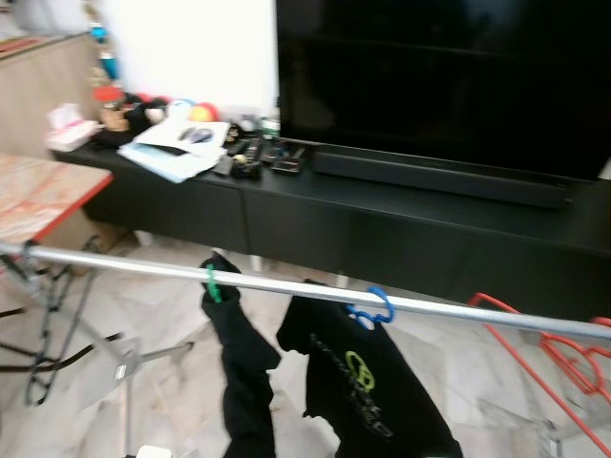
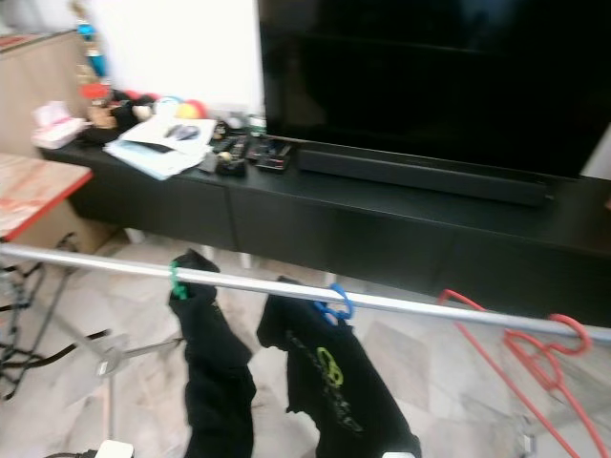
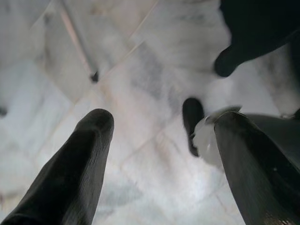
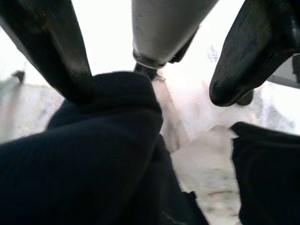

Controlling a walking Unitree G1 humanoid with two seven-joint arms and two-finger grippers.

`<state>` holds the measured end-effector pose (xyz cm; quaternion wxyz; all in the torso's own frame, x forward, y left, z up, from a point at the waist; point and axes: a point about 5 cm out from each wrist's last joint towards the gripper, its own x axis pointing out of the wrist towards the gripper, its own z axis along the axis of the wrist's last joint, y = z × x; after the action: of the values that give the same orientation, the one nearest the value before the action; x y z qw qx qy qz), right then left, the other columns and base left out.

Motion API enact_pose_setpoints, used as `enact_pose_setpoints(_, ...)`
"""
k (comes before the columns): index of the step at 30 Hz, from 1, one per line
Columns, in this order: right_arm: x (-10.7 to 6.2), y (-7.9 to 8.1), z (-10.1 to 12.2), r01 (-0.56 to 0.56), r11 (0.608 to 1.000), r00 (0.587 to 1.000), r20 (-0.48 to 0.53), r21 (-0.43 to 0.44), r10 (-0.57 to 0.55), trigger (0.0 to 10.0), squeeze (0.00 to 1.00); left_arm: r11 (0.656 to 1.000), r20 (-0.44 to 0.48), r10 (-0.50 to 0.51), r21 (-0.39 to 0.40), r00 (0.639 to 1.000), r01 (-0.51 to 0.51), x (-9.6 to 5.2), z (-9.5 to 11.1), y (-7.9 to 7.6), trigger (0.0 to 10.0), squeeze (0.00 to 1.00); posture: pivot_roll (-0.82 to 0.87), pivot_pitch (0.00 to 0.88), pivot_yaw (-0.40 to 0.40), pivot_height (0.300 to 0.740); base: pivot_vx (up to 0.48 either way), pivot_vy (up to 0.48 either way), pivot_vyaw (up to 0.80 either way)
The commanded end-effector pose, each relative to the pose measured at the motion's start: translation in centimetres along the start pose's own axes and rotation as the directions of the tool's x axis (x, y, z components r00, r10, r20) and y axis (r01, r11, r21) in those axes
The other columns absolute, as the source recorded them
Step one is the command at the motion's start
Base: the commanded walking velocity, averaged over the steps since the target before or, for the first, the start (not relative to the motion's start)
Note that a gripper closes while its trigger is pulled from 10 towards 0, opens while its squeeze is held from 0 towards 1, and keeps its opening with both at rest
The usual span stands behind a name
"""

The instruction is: Hang hanger

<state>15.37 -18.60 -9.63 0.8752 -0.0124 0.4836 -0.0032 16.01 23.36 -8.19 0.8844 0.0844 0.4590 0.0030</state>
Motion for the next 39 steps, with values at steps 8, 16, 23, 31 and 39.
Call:
enact_pose_setpoints(8, 0.0, 0.1, -0.2, 0.002, 1.0, 1.0, -0.009, 0.003, -0.002, 10.0, 0.0, 1.0, -0.029, 0.0, 0.007, 1.0, 0.0, 0.0, -0.7, -0.6, 10.0, 0.0, -0.05, 0.0, 0.033, 0.74, 0.0, 0.0, 0.8)
enact_pose_setpoints(16, 0.0, 0.0, -0.2, 0.009, 1.0, 1.0, -0.015, -0.004, -0.009, 10.0, 0.0, 1.0, -0.028, 0.003, 0.015, 1.0, -0.003, 0.1, -0.6, -1.0, 10.0, 0.0, -0.05, 0.0, 0.023, 0.74, 0.0, 0.0, 0.8)
enact_pose_setpoints(23, 0.0, -0.1, -0.2, 0.015, 1.0, 1.0, -0.019, 0.023, -0.015, 10.0, 0.0, 1.0, -0.025, 0.004, -0.006, 1.0, -0.004, 0.1, -0.6, -1.1, 10.0, 0.0, -0.04, 0.009, 0.017, 0.74, 0.0, 0.0, 0.32)
enact_pose_setpoints(31, 0.0, 0.0, -0.1, 0.015, 1.0, 1.0, -0.023, 0.014, -0.014, 10.0, 0.0, 1.0, -0.045, -0.006, -0.022, 0.999, 0.005, 0.0, -1.1, -1.4, 10.0, 0.0, -0.04, 0.015, 0.016, 0.74, 0.0, 0.0, 0.0)
enact_pose_setpoints(39, 0.0, -0.1, -0.1, 0.025, 1.0, 0.999, -0.025, 0.015, -0.025, 10.0, 0.0, 1.0, -0.061, -0.015, -0.026, 0.998, 0.014, 0.0, -1.5, -1.6, 10.0, 0.0, -0.03, 0.02, 0.017, 0.74, 0.0, 0.204, 0.0)
